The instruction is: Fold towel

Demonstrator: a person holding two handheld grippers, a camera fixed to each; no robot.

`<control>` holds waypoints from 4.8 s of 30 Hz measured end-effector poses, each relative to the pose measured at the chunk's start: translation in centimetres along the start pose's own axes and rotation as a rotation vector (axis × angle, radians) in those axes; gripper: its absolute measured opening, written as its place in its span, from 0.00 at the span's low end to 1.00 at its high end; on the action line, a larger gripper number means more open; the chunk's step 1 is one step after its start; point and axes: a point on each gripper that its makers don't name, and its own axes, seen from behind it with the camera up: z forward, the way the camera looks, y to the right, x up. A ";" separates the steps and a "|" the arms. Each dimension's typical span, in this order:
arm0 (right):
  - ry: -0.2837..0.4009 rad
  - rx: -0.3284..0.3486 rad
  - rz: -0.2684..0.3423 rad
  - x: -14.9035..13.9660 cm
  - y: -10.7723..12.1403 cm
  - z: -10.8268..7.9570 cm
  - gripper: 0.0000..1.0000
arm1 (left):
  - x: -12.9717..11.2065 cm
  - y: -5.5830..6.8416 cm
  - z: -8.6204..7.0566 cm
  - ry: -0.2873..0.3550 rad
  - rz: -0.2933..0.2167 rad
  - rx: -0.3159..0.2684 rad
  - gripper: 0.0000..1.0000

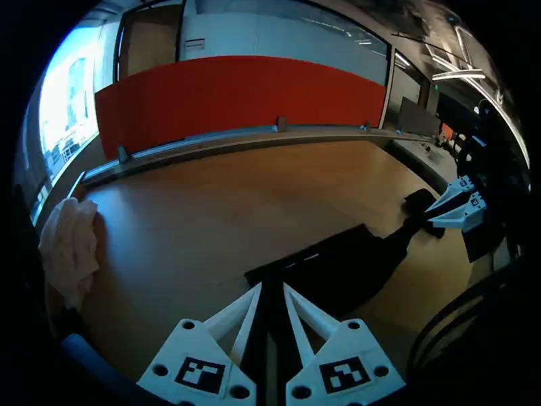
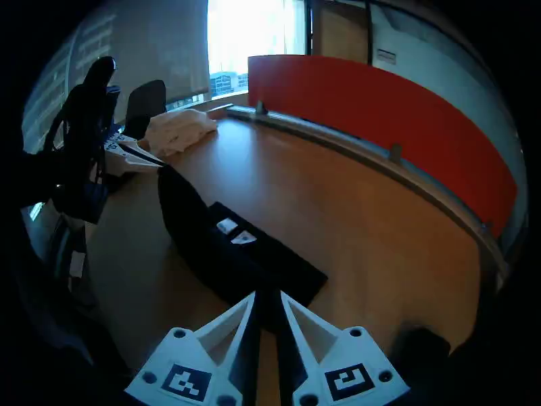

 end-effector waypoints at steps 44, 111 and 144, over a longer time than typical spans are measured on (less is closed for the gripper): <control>-0.113 -0.089 0.074 -2.2 7.3 8.4 0.30 | -1.5 -2.5 9.5 -0.046 -0.012 0.093 0.11; -0.080 -0.045 0.041 -5.9 1.7 2.7 0.96 | -10.9 -3.6 -6.4 -0.067 -0.145 0.264 0.97; -0.250 0.077 -0.138 -10.7 2.9 5.2 0.45 | -13.3 -5.1 -10.7 -0.062 -0.196 0.354 0.97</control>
